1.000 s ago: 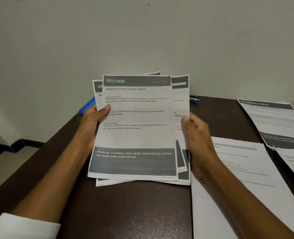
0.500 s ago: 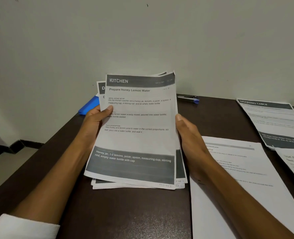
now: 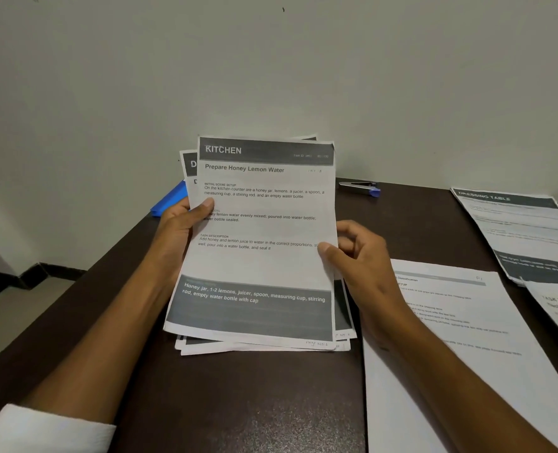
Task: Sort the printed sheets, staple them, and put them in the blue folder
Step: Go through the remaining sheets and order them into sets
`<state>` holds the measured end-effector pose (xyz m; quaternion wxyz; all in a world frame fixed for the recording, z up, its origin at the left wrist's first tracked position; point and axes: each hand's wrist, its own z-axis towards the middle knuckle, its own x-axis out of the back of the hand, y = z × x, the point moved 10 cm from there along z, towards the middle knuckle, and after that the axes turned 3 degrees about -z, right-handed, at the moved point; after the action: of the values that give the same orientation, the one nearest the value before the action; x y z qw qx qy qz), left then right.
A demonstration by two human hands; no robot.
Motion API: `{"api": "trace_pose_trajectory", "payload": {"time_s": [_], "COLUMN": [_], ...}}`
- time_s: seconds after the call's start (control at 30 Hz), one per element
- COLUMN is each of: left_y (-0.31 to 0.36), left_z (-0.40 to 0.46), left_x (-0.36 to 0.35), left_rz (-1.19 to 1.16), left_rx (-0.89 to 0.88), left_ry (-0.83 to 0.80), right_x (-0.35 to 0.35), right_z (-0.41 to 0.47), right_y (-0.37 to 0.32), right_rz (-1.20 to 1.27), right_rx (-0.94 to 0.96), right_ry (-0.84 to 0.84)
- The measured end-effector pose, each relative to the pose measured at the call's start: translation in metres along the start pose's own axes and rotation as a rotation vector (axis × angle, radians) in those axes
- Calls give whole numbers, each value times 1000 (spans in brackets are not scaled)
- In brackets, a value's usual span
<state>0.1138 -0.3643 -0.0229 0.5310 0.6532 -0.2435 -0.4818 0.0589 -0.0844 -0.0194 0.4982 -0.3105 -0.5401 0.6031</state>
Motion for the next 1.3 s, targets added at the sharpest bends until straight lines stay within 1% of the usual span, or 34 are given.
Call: {"api": "trace_pose_trajectory", "payload": {"time_s": [0.4, 0.63, 0.77, 0.93, 1.0, 1.07, 1.13, 1.2, 1.23, 1.3], "left_y": [-4, -6, -5, -8, -10, -11, -10, -9, -9, -9], "left_z": [1, -6, -5, 0, 2, 3, 2, 2, 1, 0], "left_x": [-4, -4, -3, 2, 5, 7, 8, 6, 5, 5], "left_rz": [-52, -162, -127, -115, -121, -118, -114, -111, -111, -113], "left_rx": [34, 105, 85, 80, 88, 99, 90, 85, 88, 94], "left_ry": [-71, -22, -16, -17, -21, -23, -20, -19, -19, -23], "right_x": [5, 4, 3, 5, 9, 19, 38, 67, 82, 104], "right_z": [-2, -2, -3, -3, -3, -2, 0, 2, 2, 4], "right_y": [2, 1, 1, 1, 0, -5, -9, -9, -5, 10], "right_rz": [59, 97, 114, 66, 47, 36, 109, 175, 226, 370], "right_rx": [-44, -66, -70, -57, -33, 9, 45, 62, 52, -11], "right_ry": [28, 19, 16, 46, 87, 168, 295, 464, 532, 617]}}
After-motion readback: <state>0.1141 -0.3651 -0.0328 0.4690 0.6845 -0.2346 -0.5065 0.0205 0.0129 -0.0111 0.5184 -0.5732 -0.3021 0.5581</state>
